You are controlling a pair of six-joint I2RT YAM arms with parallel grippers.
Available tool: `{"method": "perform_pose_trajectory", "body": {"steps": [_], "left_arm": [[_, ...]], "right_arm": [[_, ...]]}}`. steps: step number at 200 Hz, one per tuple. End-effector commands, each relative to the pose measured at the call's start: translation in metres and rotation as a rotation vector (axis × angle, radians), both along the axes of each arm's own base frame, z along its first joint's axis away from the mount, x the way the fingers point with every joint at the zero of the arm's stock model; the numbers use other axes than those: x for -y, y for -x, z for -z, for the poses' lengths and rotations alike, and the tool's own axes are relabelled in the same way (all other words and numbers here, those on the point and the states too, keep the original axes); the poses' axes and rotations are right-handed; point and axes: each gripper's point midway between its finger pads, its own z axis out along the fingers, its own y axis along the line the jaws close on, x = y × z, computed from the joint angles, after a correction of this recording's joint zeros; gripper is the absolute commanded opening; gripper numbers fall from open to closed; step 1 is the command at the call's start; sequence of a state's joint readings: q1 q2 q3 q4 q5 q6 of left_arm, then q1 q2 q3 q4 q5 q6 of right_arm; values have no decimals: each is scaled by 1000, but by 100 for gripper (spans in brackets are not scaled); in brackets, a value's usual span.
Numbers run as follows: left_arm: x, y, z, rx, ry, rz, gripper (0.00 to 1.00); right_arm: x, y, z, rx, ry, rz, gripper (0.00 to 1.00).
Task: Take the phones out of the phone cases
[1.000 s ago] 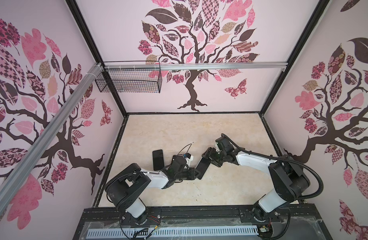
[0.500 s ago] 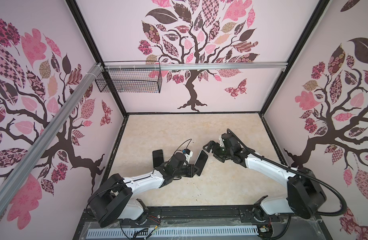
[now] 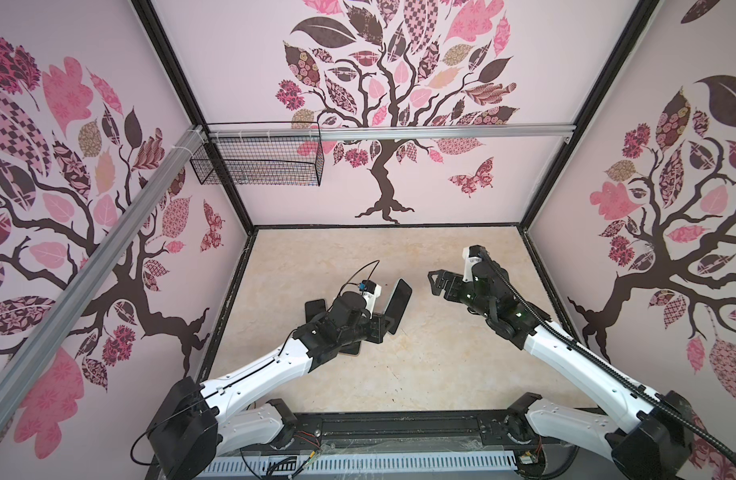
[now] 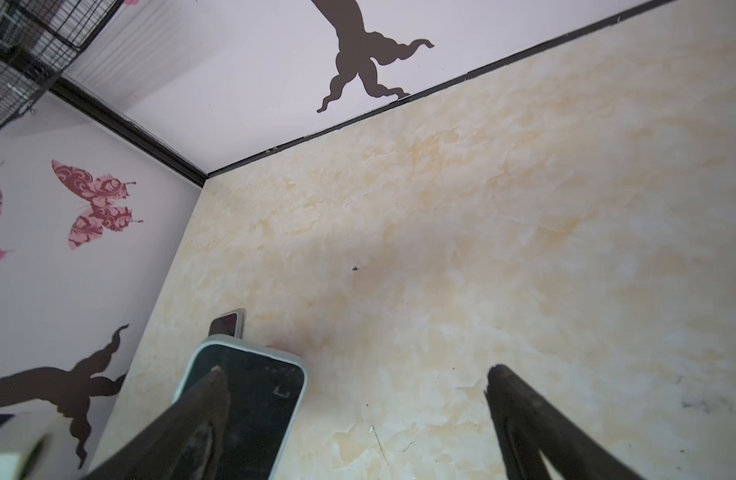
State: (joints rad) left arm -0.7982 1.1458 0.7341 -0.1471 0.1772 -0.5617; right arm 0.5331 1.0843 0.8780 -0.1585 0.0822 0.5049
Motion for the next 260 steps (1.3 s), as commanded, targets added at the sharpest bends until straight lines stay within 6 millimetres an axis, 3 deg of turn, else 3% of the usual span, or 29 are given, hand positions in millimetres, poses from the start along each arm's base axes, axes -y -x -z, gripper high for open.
{"method": "perform_pose_trajectory", "body": {"steps": [1,48,81,110,158,198,260], "left_arm": [[4,-1,-44,160,27,65,0],[2,16,-57,101,62,152,0],[-8,12,-72,52,287,227,0],[-13,16,-79,109,245,258,0],[-18,25,-90,177,237,295,0],[-18,39,-95,217,240,365,0],[-21,54,-105,300,202,457,0]], "right_arm": [[1,11,-29,172,108,-110,99],[-27,65,-68,382,113,-449,99],[-41,81,-75,399,109,-584,93],[-55,97,-90,433,37,-696,91],[-65,94,-100,428,-53,-712,97],[-74,86,-103,383,-103,-724,96],[-89,96,-122,304,-248,-882,78]]}}
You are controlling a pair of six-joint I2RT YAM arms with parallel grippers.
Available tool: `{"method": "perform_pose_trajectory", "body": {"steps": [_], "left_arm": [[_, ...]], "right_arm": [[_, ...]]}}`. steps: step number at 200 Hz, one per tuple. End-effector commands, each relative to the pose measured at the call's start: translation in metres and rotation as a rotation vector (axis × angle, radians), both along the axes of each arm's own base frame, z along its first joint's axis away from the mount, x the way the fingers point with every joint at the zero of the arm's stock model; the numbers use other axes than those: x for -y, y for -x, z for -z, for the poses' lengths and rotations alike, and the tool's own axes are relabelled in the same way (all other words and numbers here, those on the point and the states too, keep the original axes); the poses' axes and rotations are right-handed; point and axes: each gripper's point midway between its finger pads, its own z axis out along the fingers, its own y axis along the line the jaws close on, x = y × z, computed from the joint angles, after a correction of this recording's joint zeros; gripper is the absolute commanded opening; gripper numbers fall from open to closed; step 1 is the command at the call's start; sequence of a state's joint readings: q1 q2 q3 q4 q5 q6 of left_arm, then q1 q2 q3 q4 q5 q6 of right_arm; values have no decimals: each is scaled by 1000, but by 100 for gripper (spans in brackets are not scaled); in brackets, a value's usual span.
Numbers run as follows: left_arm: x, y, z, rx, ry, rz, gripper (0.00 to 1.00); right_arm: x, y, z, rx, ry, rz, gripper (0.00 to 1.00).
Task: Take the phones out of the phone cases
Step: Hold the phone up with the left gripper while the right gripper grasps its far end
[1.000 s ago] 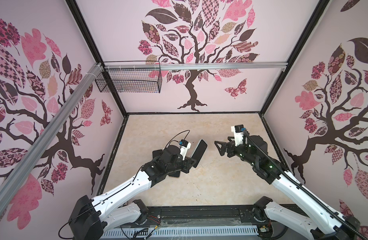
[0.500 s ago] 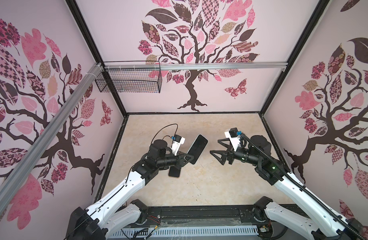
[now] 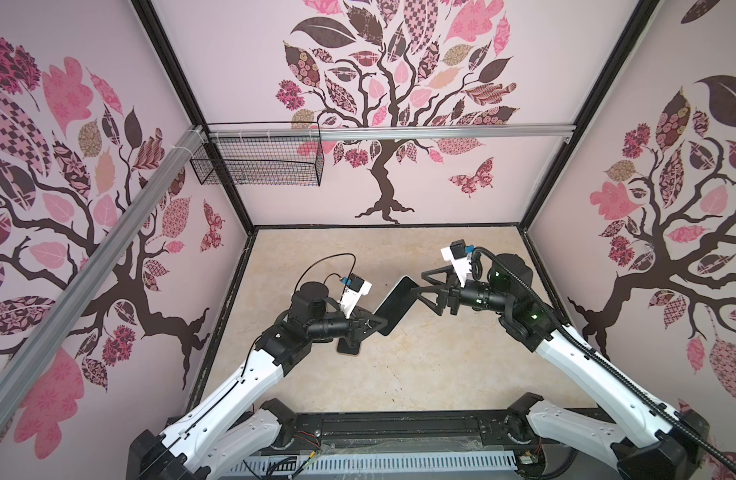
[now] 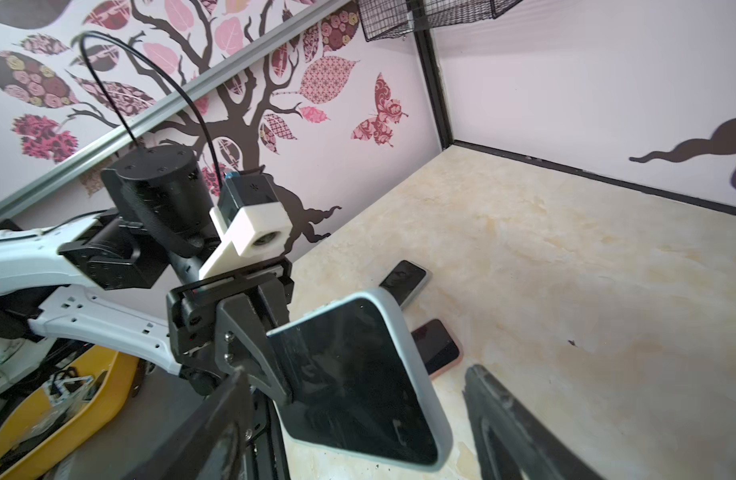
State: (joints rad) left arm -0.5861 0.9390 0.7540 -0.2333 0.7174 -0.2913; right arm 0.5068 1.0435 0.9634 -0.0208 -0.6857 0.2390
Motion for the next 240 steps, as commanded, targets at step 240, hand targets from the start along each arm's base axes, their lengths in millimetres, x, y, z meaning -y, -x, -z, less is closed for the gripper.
{"method": "perform_pose_trajectory", "body": {"steps": [240], "left_arm": [[12,8,-50,415,-126,111,0]], "right_arm": [[-2,40,-30,-167,10,-220,67]]}}
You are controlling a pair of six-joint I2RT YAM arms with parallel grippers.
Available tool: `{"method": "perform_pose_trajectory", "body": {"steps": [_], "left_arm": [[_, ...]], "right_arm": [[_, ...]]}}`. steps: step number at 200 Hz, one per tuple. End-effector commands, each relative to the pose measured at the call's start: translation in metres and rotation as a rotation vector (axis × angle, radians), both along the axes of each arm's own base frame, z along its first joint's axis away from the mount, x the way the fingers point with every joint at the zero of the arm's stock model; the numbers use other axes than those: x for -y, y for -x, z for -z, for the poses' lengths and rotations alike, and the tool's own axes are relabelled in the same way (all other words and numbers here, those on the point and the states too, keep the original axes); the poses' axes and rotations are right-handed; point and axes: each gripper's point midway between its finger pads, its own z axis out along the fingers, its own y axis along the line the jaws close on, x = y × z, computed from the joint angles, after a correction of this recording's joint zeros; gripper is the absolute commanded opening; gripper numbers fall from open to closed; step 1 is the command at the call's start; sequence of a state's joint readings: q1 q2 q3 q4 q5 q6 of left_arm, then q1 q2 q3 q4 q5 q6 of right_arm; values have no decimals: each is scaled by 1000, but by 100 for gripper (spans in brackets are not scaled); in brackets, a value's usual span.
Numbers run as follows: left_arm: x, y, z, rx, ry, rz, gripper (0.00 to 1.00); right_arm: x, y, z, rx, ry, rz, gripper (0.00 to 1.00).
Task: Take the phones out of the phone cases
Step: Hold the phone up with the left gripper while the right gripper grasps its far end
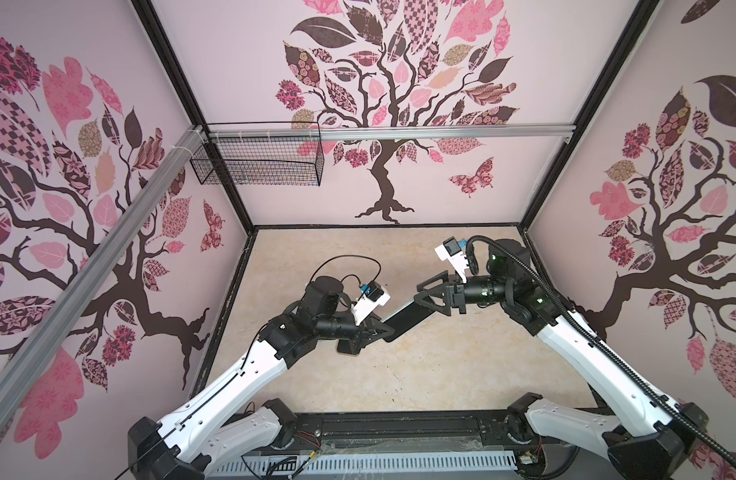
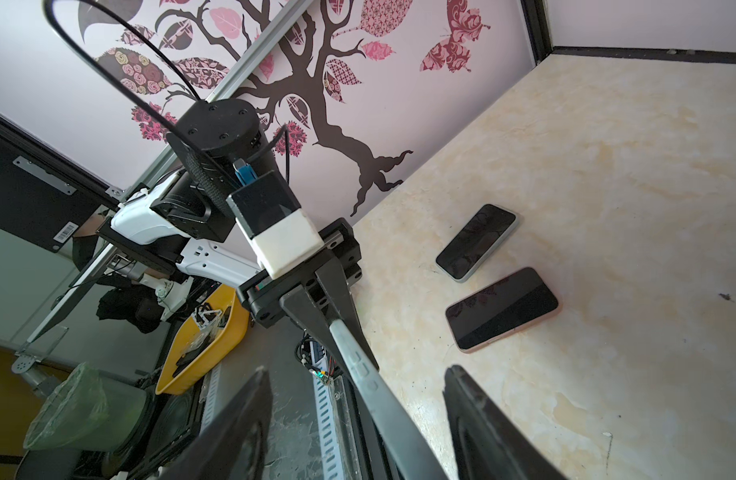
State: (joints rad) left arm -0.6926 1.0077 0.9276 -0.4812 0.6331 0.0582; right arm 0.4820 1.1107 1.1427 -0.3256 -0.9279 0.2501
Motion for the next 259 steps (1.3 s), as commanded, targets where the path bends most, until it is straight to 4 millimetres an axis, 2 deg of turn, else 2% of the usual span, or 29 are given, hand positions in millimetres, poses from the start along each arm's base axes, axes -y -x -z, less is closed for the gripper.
{"method": "perform_pose_trajectory", "body": {"steps": [1,35,70,106,139,181,217,259], "left_arm": [[-2,-8,-45,190,73,-24,0],[-13,15,-42,329,123,90,0],[-24,25,-44,325,200,138,0],[-23,23,-33,321,162,158,0],[-20,18,-28,322,131,171,0],[-20,11,-31,365,116,155,0],[-19,13,-33,362,124,165,0],[-21,15,-33,365,122,169,0]], "right_arm": [[4,7,-22,43,-25,-12,67],[6,13,-24,22,1,-17,66],[7,27,-37,59,-47,-79,63],[5,43,-37,112,-73,-193,61],[4,41,-33,116,-70,-197,57],[1,38,-24,80,-52,-205,52],[-1,33,-10,23,-37,-201,51],[-4,34,-5,-17,-55,-221,49]]}}
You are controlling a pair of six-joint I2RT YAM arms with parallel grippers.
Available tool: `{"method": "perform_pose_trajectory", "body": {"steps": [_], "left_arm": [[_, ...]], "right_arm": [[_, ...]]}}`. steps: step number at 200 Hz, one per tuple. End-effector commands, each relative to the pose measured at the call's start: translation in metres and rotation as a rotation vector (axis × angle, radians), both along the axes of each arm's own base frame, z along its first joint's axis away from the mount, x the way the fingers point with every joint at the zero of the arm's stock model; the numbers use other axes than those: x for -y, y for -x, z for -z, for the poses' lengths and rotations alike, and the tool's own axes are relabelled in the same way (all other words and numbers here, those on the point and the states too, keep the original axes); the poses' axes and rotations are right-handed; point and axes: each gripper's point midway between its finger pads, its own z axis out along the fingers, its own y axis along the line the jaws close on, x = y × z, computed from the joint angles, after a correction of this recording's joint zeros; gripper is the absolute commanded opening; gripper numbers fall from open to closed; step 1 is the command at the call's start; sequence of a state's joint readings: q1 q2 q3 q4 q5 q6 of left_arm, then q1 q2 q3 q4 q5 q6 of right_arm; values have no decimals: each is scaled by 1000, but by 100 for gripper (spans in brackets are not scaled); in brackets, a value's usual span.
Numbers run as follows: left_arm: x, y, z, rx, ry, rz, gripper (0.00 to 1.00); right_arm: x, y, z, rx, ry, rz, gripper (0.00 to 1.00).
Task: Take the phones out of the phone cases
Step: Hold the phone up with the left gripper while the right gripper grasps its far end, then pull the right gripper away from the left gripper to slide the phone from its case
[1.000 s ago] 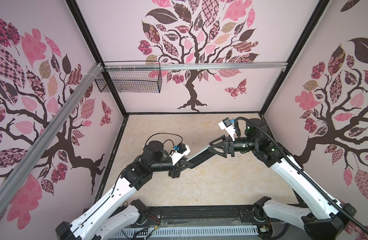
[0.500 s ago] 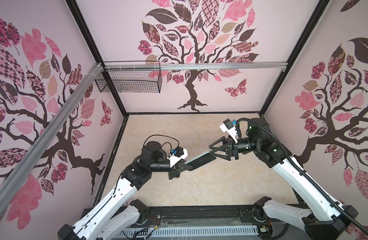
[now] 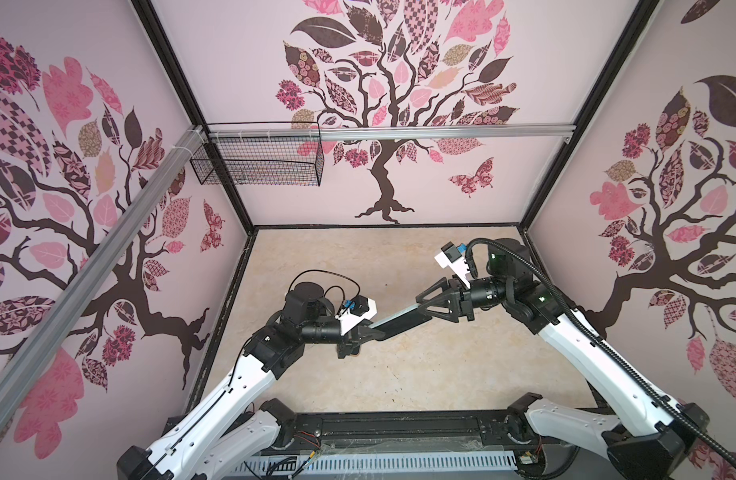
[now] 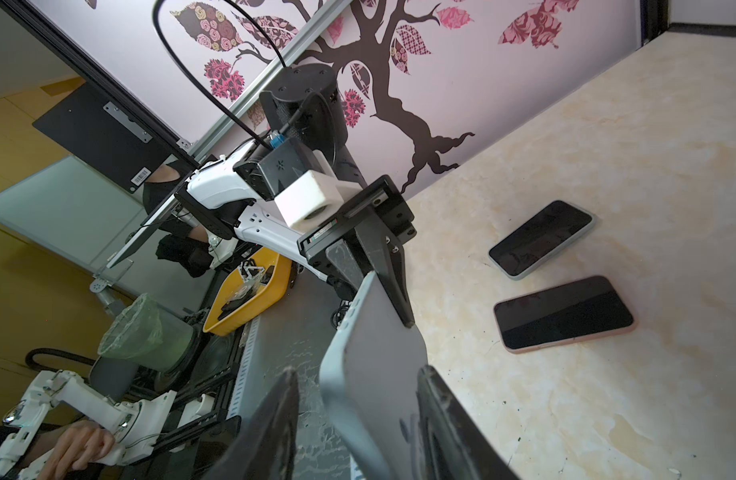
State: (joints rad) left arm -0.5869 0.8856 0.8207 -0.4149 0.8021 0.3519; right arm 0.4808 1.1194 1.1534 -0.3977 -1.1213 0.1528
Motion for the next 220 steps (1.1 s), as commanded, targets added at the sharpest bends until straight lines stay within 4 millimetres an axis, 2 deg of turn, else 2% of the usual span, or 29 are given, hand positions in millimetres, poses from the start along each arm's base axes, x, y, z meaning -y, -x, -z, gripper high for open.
{"method": "perform_pose_trajectory", "body": {"steps": [1,68,172,220], "left_arm": [[0,2,-24,77,49,22,0],[2,2,-27,77,51,34,0],[-2,13,-51,161,131,49,0],[-7,6,-44,242,91,3,0]], "right_arm": [[-2,1,-3,-17,-20,-26,49],[-7,-2,4,-71,-21,-34,44],[-11,-2,18,-184,-25,-32,35],[-12,0,19,-234,-38,-40,32]]}}
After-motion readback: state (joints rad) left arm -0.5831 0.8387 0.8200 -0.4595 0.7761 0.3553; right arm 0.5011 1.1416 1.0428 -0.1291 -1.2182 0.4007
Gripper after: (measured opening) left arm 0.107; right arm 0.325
